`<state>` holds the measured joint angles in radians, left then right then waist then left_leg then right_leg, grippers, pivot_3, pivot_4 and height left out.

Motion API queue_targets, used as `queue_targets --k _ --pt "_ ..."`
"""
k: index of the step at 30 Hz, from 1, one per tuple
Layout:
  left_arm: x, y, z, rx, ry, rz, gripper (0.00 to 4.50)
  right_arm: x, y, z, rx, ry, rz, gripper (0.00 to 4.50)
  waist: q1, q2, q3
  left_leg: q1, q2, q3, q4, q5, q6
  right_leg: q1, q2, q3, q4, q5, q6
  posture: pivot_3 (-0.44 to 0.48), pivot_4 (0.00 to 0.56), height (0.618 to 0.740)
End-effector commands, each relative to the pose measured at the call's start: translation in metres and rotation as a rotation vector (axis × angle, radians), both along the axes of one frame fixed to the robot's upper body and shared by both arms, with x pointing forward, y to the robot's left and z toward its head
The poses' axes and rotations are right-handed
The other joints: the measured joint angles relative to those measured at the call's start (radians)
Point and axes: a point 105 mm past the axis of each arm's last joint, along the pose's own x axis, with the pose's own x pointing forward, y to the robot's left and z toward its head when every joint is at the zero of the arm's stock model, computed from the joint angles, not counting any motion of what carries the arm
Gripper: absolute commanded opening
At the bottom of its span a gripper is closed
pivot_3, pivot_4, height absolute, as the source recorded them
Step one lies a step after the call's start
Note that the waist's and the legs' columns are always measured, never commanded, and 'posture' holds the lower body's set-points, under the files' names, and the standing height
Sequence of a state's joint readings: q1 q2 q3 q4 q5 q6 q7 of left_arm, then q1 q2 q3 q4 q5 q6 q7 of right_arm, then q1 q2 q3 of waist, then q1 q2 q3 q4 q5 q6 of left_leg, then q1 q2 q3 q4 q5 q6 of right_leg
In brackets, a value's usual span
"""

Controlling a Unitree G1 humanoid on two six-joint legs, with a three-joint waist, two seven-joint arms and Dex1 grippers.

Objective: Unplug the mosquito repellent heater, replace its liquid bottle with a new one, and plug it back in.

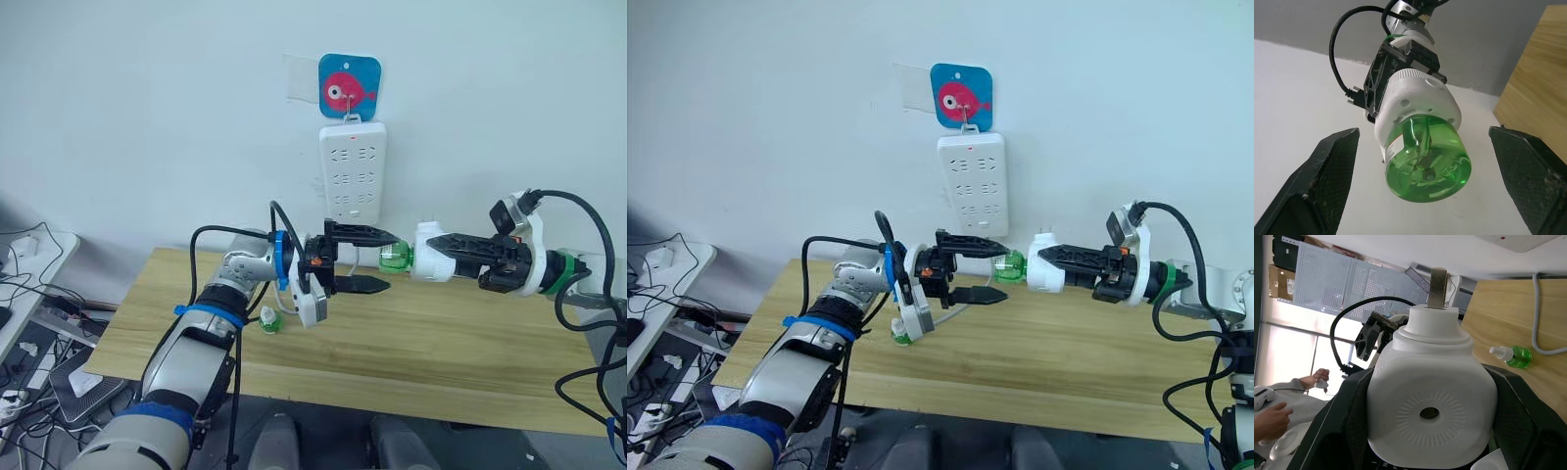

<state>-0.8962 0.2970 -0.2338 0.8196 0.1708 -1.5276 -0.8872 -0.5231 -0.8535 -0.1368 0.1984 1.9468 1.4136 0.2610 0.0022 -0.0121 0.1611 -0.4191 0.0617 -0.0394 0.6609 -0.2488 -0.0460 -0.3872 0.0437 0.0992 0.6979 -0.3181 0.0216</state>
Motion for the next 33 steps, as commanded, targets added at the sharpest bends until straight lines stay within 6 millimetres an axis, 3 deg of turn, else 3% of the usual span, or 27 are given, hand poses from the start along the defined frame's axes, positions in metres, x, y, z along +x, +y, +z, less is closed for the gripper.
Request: queue_targets --k 1,9,12,17,22,24,33 --pt "-0.001 -0.003 0.011 -0.052 -0.044 -0.020 4.46 -0.006 0.001 0.016 0.039 -0.059 0.035 2.97 -0.002 0.000 0.000 0.000 0.000 0.000 0.000 0.000 0.000 0.000 0.000 0.000 0.000 0.000 0.000 0.015 0.160 0.740" --pt "-0.001 -0.005 0.014 -0.065 -0.068 -0.024 4.46 -0.006 0.001 0.016 0.037 -0.059 0.037 2.97 -0.003 0.000 0.000 0.000 0.000 0.000 0.000 0.000 0.000 0.000 0.000 0.000 0.000 0.000 0.000 0.015 0.159 0.740" --pt "0.000 -0.005 0.014 -0.065 -0.065 -0.019 3.86 -0.006 0.001 0.016 0.036 -0.058 0.040 2.97 -0.003 0.000 0.000 0.000 0.000 0.000 0.000 0.000 0.000 0.000 0.000 0.000 0.000 0.000 0.000 0.016 0.158 0.740" --pt "0.003 -0.004 0.013 -0.060 -0.061 -0.006 2.29 -0.007 0.001 0.016 0.036 -0.058 0.044 2.97 -0.003 0.000 0.000 0.000 0.000 0.000 0.000 0.000 0.000 0.000 0.000 0.000 0.001 0.000 0.000 0.017 0.159 0.740" --pt "0.006 -0.005 0.015 -0.080 -0.020 0.008 2.21 -0.007 0.001 0.016 0.034 -0.056 0.048 2.97 -0.003 0.000 0.000 0.000 0.000 0.000 0.000 0.000 0.000 0.000 0.000 0.000 0.001 0.000 0.000 0.017 0.159 0.740" --pt "0.010 -0.011 0.015 -0.105 0.150 0.028 2.21 -0.008 0.001 0.016 0.023 -0.056 0.049 2.97 -0.004 0.000 0.000 0.000 0.000 0.000 0.000 0.000 0.000 0.000 0.000 0.000 0.001 0.000 0.000 0.017 0.159 0.740" --pt "0.002 -0.011 0.029 0.121 1.572 -0.147 2.21 -0.022 0.010 0.009 -0.082 -0.101 0.074 2.97 -0.025 0.003 0.002 0.000 0.002 -0.009 0.000 0.001 0.001 0.000 0.003 -0.006 0.005 0.000 0.000 0.022 0.152 0.740"
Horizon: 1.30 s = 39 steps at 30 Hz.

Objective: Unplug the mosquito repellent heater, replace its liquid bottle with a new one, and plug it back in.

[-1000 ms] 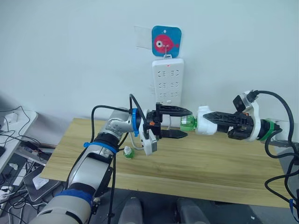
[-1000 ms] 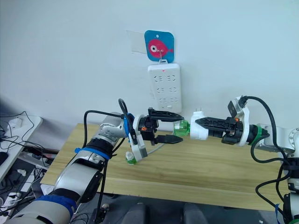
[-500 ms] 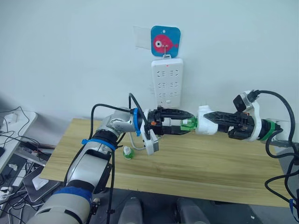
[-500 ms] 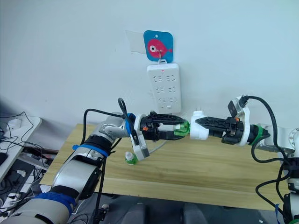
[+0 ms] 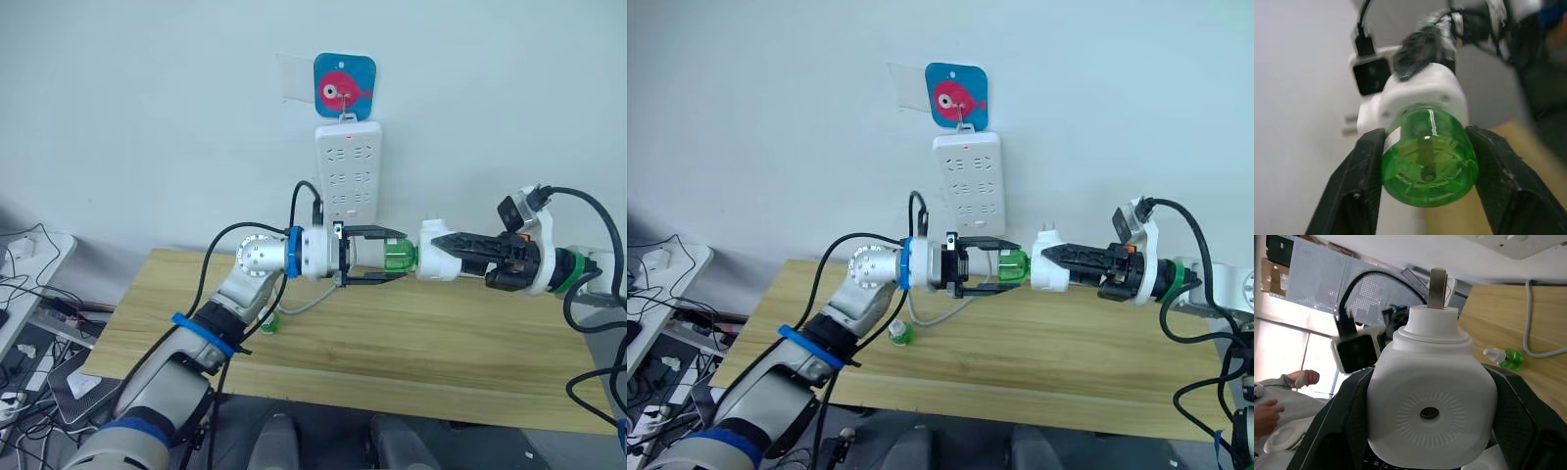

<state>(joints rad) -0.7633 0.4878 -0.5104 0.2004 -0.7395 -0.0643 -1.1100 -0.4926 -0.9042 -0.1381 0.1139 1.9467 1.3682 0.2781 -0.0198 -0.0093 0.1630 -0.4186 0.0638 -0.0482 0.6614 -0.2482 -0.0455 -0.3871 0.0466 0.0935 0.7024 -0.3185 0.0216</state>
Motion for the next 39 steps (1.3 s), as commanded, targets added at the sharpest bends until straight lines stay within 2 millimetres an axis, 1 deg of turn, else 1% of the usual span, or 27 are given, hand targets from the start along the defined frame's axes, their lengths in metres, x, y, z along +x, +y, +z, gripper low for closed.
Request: queue_targets --k 1,4,5,6,8,9,12,14,20,21,29,39 --pt "-0.004 0.001 0.021 0.019 0.460 -0.083 2.21 -0.018 0.013 0.002 -0.053 -0.048 0.085 2.97 -0.007 0.000 0.000 0.000 0.000 0.000 0.000 0.000 0.000 0.000 0.000 0.000 0.001 0.000 0.000 0.022 0.152 0.740" --pt "-0.004 0.009 0.016 0.102 0.937 -0.150 2.21 -0.024 0.018 -0.002 -0.103 -0.066 0.091 2.97 -0.014 0.000 0.001 0.000 0.000 -0.001 0.000 0.000 0.001 0.000 0.001 -0.001 0.001 -0.003 0.004 0.016 0.153 0.740" --pt "-0.002 0.012 0.017 0.102 1.062 -0.176 2.21 -0.024 0.020 -0.002 -0.112 -0.072 0.090 2.97 -0.015 0.000 0.001 0.000 0.000 -0.001 0.000 0.000 0.001 0.000 0.001 -0.001 0.001 -0.003 0.005 0.016 0.153 0.740" --pt "0.002 0.016 0.013 0.107 1.205 -0.199 2.21 -0.024 0.022 -0.002 -0.119 -0.078 0.088 2.97 -0.015 0.000 0.001 0.001 -0.001 -0.001 0.000 0.000 0.001 0.000 0.001 -0.001 0.001 -0.003 0.005 0.016 0.153 0.740" --pt "0.004 0.017 -0.001 0.154 1.314 -0.175 2.21 -0.023 0.024 -0.003 -0.132 -0.088 0.082 2.97 -0.017 0.000 0.001 0.001 -0.001 -0.001 0.001 0.000 0.001 0.000 0.001 -0.001 0.001 -0.003 0.005 0.001 0.154 0.740" --pt "0.001 0.018 -0.001 0.167 1.343 -0.197 2.21 -0.023 0.024 -0.003 -0.138 -0.090 0.077 2.97 -0.019 0.000 0.001 0.001 -0.001 -0.001 0.001 0.000 0.001 0.000 0.002 0.000 0.001 -0.003 0.005 0.001 0.154 0.740" --pt "-0.005 0.021 0.006 0.176 1.388 -0.265 2.21 -0.022 0.022 -0.004 -0.150 -0.088 0.059 2.97 -0.021 0.000 0.002 0.001 -0.001 0.000 0.000 0.000 0.001 -0.002 0.002 0.001 0.001 -0.002 0.002 0.001 0.154 0.740" --pt "-0.006 0.023 0.009 0.181 1.404 -0.280 2.21 -0.021 0.019 -0.004 -0.157 -0.084 0.048 2.97 -0.019 0.000 0.003 0.001 -0.001 -0.001 0.000 0.000 0.000 -0.002 0.002 0.001 0.001 -0.001 0.000 0.001 0.154 0.740" --pt "-0.006 0.035 0.010 0.169 1.410 -0.258 2.21 -0.017 -0.002 -0.003 -0.173 -0.062 -0.031 2.97 -0.013 0.000 0.003 0.001 -0.001 0.000 0.000 0.000 0.000 -0.001 0.002 0.002 0.000 -0.002 0.000 0.001 0.154 0.740" --pt "-0.006 0.036 0.010 0.169 1.412 -0.257 2.21 -0.016 -0.003 -0.003 -0.173 -0.060 -0.038 2.97 -0.014 -0.001 0.003 0.001 -0.001 0.001 0.000 0.000 0.000 -0.001 0.002 0.002 0.000 -0.002 0.000 -0.014 0.162 0.740" --pt "-0.009 0.033 0.008 0.164 1.377 -0.248 2.21 -0.015 0.002 -0.003 -0.162 -0.072 -0.029 2.97 -0.014 -0.001 0.004 0.001 -0.001 0.001 0.000 0.000 0.000 -0.001 0.001 0.002 0.000 -0.002 0.001 -0.009 0.163 0.740" --pt "-0.005 0.027 0.007 0.128 1.318 -0.203 2.21 -0.014 0.011 -0.003 -0.143 -0.079 -0.012 2.97 -0.014 -0.001 0.005 0.001 -0.001 0.001 0.000 0.000 0.000 -0.001 0.001 0.002 0.000 -0.002 0.001 -0.007 0.164 0.740"
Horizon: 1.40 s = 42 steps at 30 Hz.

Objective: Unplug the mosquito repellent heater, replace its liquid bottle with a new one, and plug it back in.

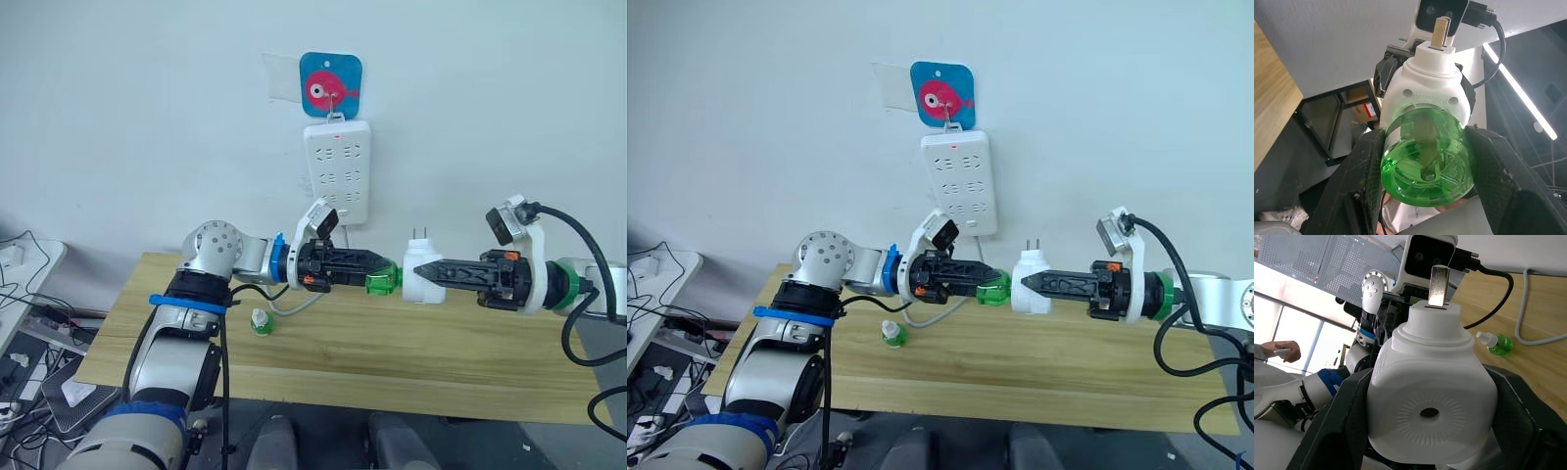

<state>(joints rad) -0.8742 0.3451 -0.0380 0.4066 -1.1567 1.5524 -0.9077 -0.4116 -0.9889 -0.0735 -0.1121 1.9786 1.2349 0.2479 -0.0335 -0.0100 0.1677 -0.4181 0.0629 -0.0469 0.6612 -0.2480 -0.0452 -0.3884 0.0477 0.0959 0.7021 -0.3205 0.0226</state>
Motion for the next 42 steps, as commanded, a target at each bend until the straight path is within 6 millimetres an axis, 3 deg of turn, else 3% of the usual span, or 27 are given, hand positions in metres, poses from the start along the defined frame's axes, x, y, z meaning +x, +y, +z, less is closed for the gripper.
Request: queue_targets --k 1,7,11,14,16,20,25,32,37,42 --pt "0.005 0.007 0.016 -0.063 -0.074 0.049 2.56 0.006 -0.006 0.000 -0.022 -0.003 -0.045 2.97 0.000 0.000 0.000 0.000 0.000 0.000 0.000 0.000 0.000 0.000 0.000 0.000 0.000 0.000 0.000 -0.007 0.164 0.740" --pt "0.007 0.009 0.017 -0.068 -0.076 0.062 4.42 0.008 -0.007 0.003 0.009 -0.004 -0.054 2.97 0.001 0.000 0.000 0.000 0.000 0.000 0.000 0.000 0.000 0.000 0.000 0.000 0.000 0.000 0.000 -0.007 0.164 0.740" --pt "0.011 0.015 0.014 -0.039 -0.099 0.102 4.47 0.010 -0.010 0.004 0.027 -0.003 -0.060 2.97 0.001 0.000 0.000 0.000 0.000 0.001 0.000 0.000 0.000 0.000 0.000 0.000 -0.001 0.000 0.000 0.001 0.163 0.740" --pt "0.018 0.025 0.011 0.012 -0.216 0.168 4.47 0.011 -0.015 0.006 0.045 0.001 -0.074 2.97 0.000 0.000 0.001 0.000 0.000 0.001 0.000 0.000 0.000 0.000 0.000 0.000 -0.001 0.000 0.000 0.001 0.163 0.740" --pt "0.015 0.031 0.010 0.046 -0.427 0.175 4.47 0.011 -0.019 0.006 0.060 0.010 -0.083 2.97 -0.002 0.001 0.001 0.000 0.000 0.001 -0.001 0.000 0.000 0.000 0.000 0.001 -0.001 0.001 -0.002 0.005 0.165 0.740" --pt "-0.003 0.033 0.005 0.057 -1.033 0.036 4.47 0.015 -0.027 0.006 0.090 0.026 -0.111 2.97 0.006 0.002 0.003 0.000 0.001 0.003 -0.003 0.002 -0.004 0.000 -0.001 0.001 -0.004 0.001 -0.002 0.013 0.163 0.740" --pt "0.002 0.023 0.005 -0.011 -1.376 0.109 4.47 0.016 -0.027 0.008 0.115 0.028 -0.106 2.97 0.021 0.002 0.003 -0.001 -0.001 0.006 -0.002 0.000 -0.001 0.001 -0.004 0.002 -0.005 0.001 -0.002 0.025 0.160 0.740" --pt "0.009 0.009 0.011 -0.160 -2.099 0.273 4.47 0.017 -0.022 0.012 0.145 0.020 -0.075 2.97 0.031 0.002 0.003 0.000 -0.001 0.007 -0.002 0.000 0.000 0.001 -0.004 0.003 -0.005 0.001 -0.002 0.029 0.159 0.740" --pt "0.006 0.001 0.014 -0.275 -2.310 0.321 4.47 0.014 -0.016 0.015 0.159 0.010 -0.039 2.97 0.032 0.002 0.003 -0.001 -0.001 0.007 -0.001 0.000 0.000 0.001 -0.004 0.003 -0.005 0.002 -0.002 0.029 0.159 0.740" --pt "0.005 -0.006 0.010 -0.318 -2.370 0.331 4.47 0.013 -0.011 0.016 0.164 0.003 -0.018 2.97 0.031 0.002 0.003 -0.001 -0.001 0.007 -0.001 0.000 0.000 0.001 -0.004 0.003 -0.005 0.002 -0.002 0.029 0.159 0.740"
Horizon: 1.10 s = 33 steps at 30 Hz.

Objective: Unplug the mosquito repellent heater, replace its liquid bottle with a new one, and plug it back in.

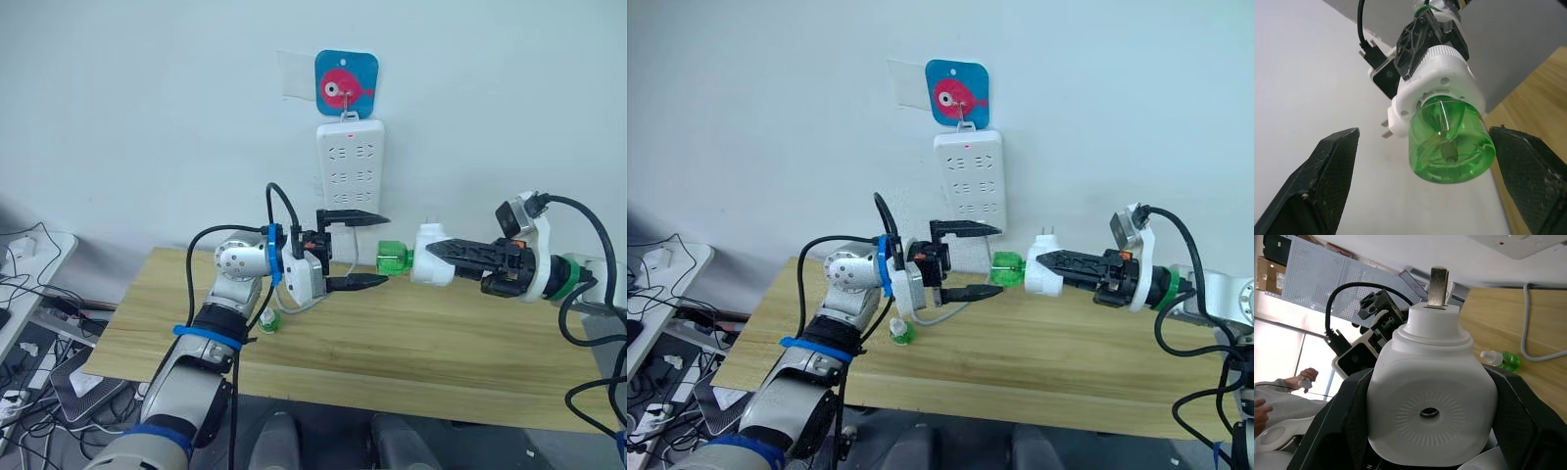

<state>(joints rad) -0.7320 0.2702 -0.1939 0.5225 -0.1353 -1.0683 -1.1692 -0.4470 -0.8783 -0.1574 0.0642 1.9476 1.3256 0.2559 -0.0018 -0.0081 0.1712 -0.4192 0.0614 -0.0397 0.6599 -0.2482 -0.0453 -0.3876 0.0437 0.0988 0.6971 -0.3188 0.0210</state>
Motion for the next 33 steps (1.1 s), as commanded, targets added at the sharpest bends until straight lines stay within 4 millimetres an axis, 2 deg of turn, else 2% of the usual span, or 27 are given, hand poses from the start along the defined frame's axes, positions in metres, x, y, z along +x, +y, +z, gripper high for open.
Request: queue_targets --k 1,6,10,14,18,22,25,28,33 --pt "-0.002 -0.004 0.003 -0.026 -0.064 -0.018 4.47 -0.005 0.004 0.016 0.037 -0.065 0.035 2.97 -0.001 0.000 0.000 0.000 0.000 0.000 0.000 0.000 0.000 0.000 0.000 0.000 0.000 0.000 0.000 0.029 0.159 0.740" --pt "-0.003 -0.007 0.003 -0.044 -0.080 -0.027 4.47 -0.007 0.006 0.016 0.037 -0.071 0.044 2.97 -0.001 0.000 0.000 0.000 0.000 0.000 0.000 0.000 0.000 0.000 0.000 0.000 0.001 0.000 0.000 0.016 0.157 0.740" --pt "-0.003 -0.008 0.000 -0.032 -0.073 -0.038 3.59 -0.008 0.007 0.016 0.036 -0.071 0.050 2.97 -0.001 0.000 0.000 0.000 0.000 -0.001 0.000 0.000 0.000 0.000 0.000 -0.001 0.001 0.000 0.000 0.016 0.157 0.740" --pt "-0.004 -0.008 0.002 -0.044 -0.068 -0.050 2.31 -0.008 0.007 0.015 0.034 -0.070 0.050 2.97 -0.001 0.000 0.000 0.000 0.000 -0.001 0.000 0.000 0.000 0.000 0.000 -0.001 0.001 0.000 0.000 0.016 0.157 0.740" --pt "-0.008 -0.009 -0.002 -0.001 0.017 -0.090 2.25 -0.008 0.005 0.013 0.020 -0.061 0.042 2.97 -0.002 0.000 0.000 0.000 0.000 -0.001 0.000 0.000 0.000 0.000 0.000 0.000 0.001 0.000 0.000 0.012 0.162 0.740" --pt "-0.004 -0.009 -0.005 0.058 0.376 -0.114 2.25 -0.010 0.004 0.011 -0.013 -0.054 0.042 2.97 -0.005 0.000 0.000 0.000 0.000 -0.001 0.000 0.000 0.000 0.000 0.000 -0.001 0.001 0.000 0.000 0.013 0.164 0.740" --pt "-0.003 -0.007 0.002 0.084 0.846 -0.147 2.25 -0.011 0.003 0.010 -0.024 -0.052 0.043 2.97 -0.014 0.000 0.000 0.000 0.001 -0.002 0.000 0.000 0.000 0.000 0.001 -0.001 0.001 0.000 0.000 0.013 0.164 0.740" --pt "-0.008 -0.004 0.002 0.154 1.220 -0.175 2.25 -0.014 0.004 0.008 -0.040 -0.048 0.053 2.97 -0.024 0.001 0.001 0.000 0.001 -0.005 0.000 0.000 0.000 0.000 0.002 -0.003 0.002 0.000 0.000 0.014 0.165 0.740" --pt "-0.011 0.012 0.005 0.241 1.677 -0.231 2.25 -0.017 0.003 0.003 -0.074 -0.038 0.050 2.97 -0.031 0.001 0.005 0.000 0.001 -0.008 0.001 0.000 0.000 0.000 0.003 -0.005 0.002 -0.002 0.004 0.014 0.167 0.740"
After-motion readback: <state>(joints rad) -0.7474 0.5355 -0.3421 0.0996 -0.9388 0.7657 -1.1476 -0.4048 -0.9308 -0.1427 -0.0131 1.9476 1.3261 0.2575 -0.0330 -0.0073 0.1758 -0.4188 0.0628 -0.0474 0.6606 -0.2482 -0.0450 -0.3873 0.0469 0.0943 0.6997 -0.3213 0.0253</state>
